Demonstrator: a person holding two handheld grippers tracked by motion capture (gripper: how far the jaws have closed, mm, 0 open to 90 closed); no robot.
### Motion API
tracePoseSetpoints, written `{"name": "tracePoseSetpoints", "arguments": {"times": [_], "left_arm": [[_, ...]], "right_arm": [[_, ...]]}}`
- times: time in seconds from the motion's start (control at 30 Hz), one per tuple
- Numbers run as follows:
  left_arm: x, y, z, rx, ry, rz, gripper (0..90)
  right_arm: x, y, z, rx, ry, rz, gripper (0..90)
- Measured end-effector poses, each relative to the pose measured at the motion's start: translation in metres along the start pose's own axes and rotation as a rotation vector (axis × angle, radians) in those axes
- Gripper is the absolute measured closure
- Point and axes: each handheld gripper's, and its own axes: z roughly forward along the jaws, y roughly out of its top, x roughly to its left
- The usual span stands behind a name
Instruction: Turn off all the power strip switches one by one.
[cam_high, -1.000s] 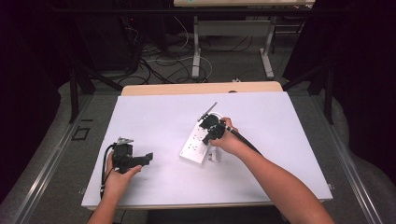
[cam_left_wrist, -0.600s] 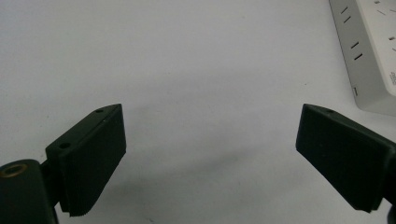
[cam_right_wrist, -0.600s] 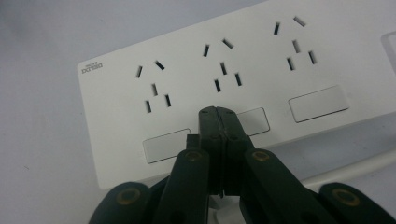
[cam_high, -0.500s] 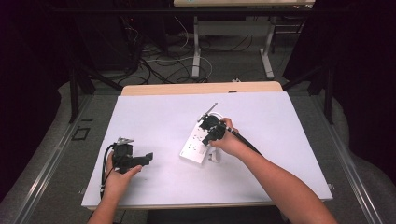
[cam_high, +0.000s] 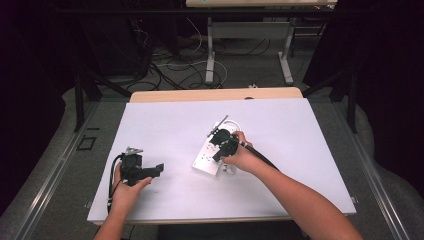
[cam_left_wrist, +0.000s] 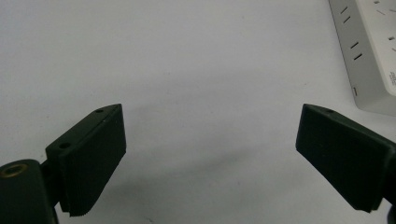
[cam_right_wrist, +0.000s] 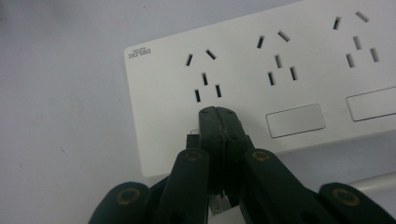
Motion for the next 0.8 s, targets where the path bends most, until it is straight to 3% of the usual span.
{"name": "tracePoseSetpoints", "arguments": {"times": [0.47,0.57,0.6,0.8], "left_arm": [[0.0002,0.0004,-0.0003,0.009,-0.003,0.004,8.8],[0.0003,0.0004,-0.0004,0.007,-0.002,0.008,8.8],[0.0004,0.0005,-0.0007,0.011,-0.003,0.008,8.8],[0.0,0.0006,-0.0004,0.01,-0.003,0.007,8.8]], "right_arm": [[0.0051,-0.0023,0.0026,0.0,0.019,-0.02,90.0],[0.0074,-0.0024,0.0025,0.004,0.019,0.008,90.0],[0.0059,-0.0021,0.003,-0.002,0.018,-0.014,90.0],[0.006,-0.0021,0.0032,-0.001,0.017,-0.017,90.0]]}}
